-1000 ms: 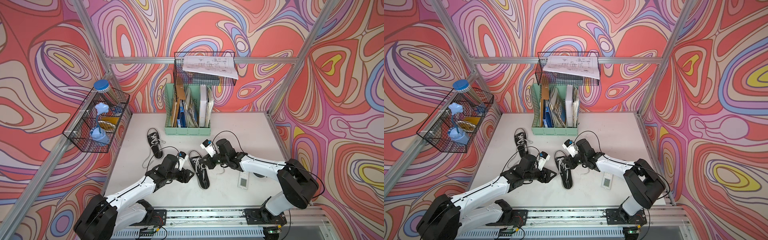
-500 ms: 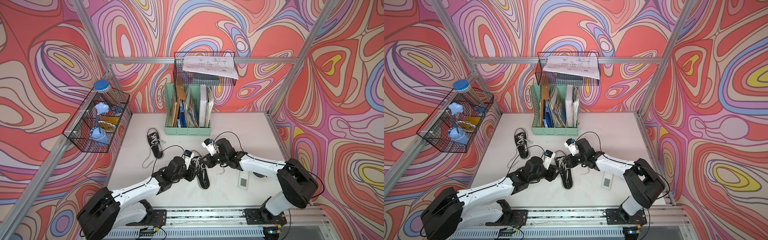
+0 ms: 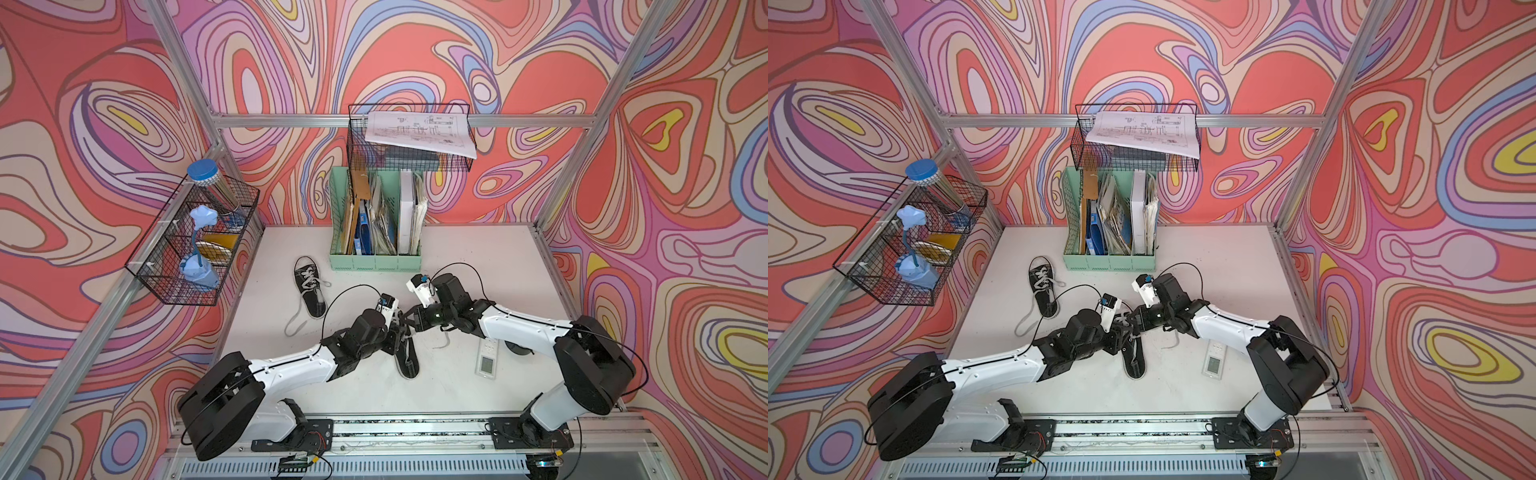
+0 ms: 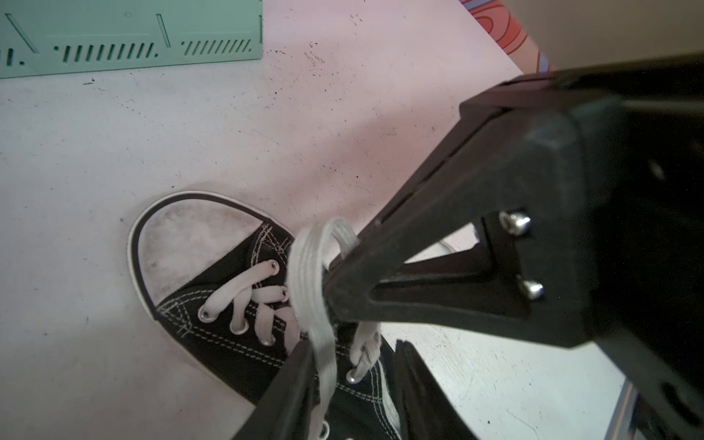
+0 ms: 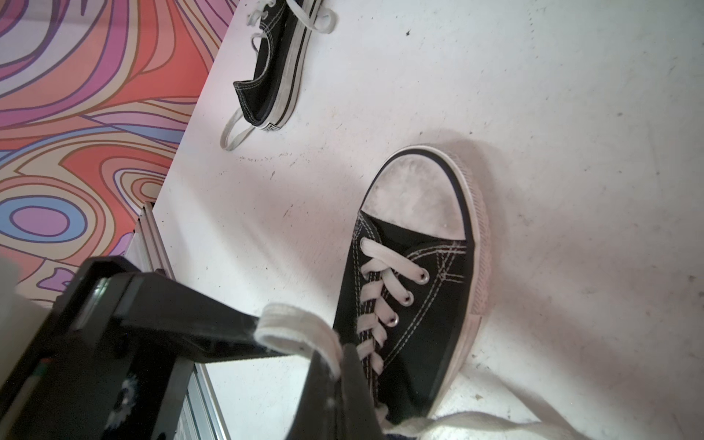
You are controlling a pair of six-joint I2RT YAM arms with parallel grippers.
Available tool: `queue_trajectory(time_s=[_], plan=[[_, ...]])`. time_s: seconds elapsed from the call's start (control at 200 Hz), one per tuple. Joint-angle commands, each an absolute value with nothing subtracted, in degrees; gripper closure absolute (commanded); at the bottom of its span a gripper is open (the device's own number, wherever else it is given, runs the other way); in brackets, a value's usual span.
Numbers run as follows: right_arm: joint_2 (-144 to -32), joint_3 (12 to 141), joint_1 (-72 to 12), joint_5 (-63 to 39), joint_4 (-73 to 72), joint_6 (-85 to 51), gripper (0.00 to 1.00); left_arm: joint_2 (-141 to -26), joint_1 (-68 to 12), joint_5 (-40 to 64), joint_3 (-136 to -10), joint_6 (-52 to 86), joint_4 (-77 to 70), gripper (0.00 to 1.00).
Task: Tie the shoes
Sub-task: Wrap the shoelace around the shoelace.
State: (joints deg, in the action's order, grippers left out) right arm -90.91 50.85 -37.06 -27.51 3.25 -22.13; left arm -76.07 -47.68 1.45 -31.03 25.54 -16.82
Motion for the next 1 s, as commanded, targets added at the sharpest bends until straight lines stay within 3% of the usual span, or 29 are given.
queue_trajectory(time_s=[0.0, 0.596, 0.996], plan=[[-91.68, 52.47, -36.74, -28.16, 3.72, -23.33, 0.98, -77.47, -48.0, 0.36, -32.39, 25.67, -18.72, 0.6], [-92.57, 53.72, -36.12, -30.29, 3.43, -23.69, 0.98, -73.01, -47.99, 3.67, -26.23, 23.76, -8.84, 0.6], [-92.82, 53.44, -36.08, -30.27, 3.95, -23.36, 0.98, -65.82, -47.99, -3.33, -28.93, 21.4, -3.26, 0.25]])
